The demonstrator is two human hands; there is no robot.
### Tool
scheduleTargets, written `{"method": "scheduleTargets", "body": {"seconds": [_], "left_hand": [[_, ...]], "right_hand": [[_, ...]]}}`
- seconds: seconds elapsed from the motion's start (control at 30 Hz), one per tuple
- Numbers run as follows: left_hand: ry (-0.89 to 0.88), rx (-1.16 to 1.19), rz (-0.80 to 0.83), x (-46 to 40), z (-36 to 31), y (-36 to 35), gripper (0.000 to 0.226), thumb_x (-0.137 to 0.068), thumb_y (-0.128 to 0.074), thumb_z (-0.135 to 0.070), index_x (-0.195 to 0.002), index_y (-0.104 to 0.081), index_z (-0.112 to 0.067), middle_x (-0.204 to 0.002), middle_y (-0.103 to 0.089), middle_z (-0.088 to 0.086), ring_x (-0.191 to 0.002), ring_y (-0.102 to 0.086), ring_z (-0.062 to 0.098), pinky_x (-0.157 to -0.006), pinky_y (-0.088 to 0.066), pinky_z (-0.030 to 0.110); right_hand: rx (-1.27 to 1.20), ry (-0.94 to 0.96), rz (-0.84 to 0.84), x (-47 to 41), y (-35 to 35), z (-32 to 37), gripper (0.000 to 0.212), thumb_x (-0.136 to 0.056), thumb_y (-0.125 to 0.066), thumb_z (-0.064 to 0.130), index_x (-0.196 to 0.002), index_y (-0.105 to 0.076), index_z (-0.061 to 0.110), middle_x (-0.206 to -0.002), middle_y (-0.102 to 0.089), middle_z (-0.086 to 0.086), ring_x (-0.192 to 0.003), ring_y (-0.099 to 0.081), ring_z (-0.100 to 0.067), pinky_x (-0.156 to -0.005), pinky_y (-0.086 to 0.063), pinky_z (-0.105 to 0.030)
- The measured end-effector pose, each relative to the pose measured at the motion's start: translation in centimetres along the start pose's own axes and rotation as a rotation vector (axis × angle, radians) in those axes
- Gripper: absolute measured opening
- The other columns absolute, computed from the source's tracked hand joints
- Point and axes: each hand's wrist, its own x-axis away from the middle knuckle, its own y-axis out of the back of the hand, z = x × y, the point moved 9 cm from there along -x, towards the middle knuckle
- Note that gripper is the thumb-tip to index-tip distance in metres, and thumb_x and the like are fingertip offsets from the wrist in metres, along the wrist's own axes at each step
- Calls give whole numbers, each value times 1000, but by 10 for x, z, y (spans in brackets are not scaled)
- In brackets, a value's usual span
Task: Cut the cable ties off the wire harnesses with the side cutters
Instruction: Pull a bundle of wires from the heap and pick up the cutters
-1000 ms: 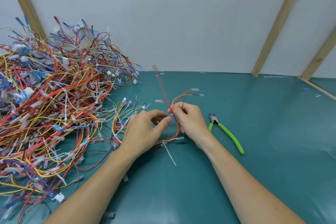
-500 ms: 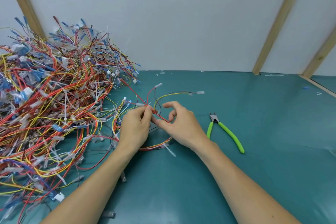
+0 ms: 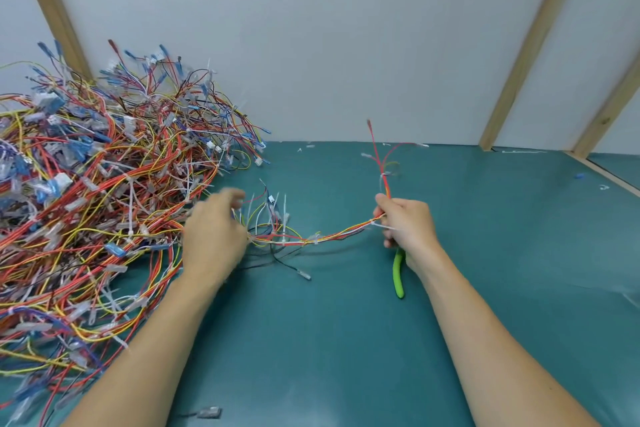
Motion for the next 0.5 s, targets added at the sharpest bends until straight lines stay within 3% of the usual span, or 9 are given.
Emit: {"method": "scheduleTargets", "body": {"seconds": [0.07,0.13,0.27,0.37,0.5], "left_hand": [[-57,-362,267,6,7,-30,52,-88,-56,-7,-135,-56,-29,-139,-56,-2,-128,-47,27,-101,-37,43],[-93,-433,329,9,8,-36,49,-93,-55,-16,-138,-52,-35,-147,-48,-9,-135,-39,22,-104,-32,42],[-111,-425,235,6,2,-28,25,-98,-56,-30,-120,-63,-38,-128,-56,-8,-124,-42,22,-100,-32,40],[-127,-370,175,9,-7,-24,10,-93,-66,-34,-102,-68,-37,-116,-55,-7,-119,-44,22,-98,-31,38],[-220,-234,108,13,-24,-22,6,-92,-68,-33,-98,-70,-32,-118,-54,-7,-124,-44,22,-115,-21,42]], "right_hand": [[-134,-50,-36,-3,9,-4,31,-93,-65,21,-63,-67,12,-44,-49,6,-36,-40,-11,-36,-39,-22],[-184,-64,-56,-3,16,-5,25,-92,-67,21,-69,-69,11,-49,-52,5,-37,-44,-8,-36,-40,-21],[-271,-23,-48,-2,11,-1,16,-96,-68,21,-83,-69,13,-65,-66,3,-47,-55,-5,-41,-46,-21],[-299,-23,-5,1,-1,2,14,-101,-60,25,-97,-69,16,-92,-75,0,-61,-61,-8,-48,-53,-24],[-321,-44,42,6,-17,6,25,-108,-47,31,-119,-60,14,-117,-68,-3,-89,-70,-14,-72,-60,-35]]}}
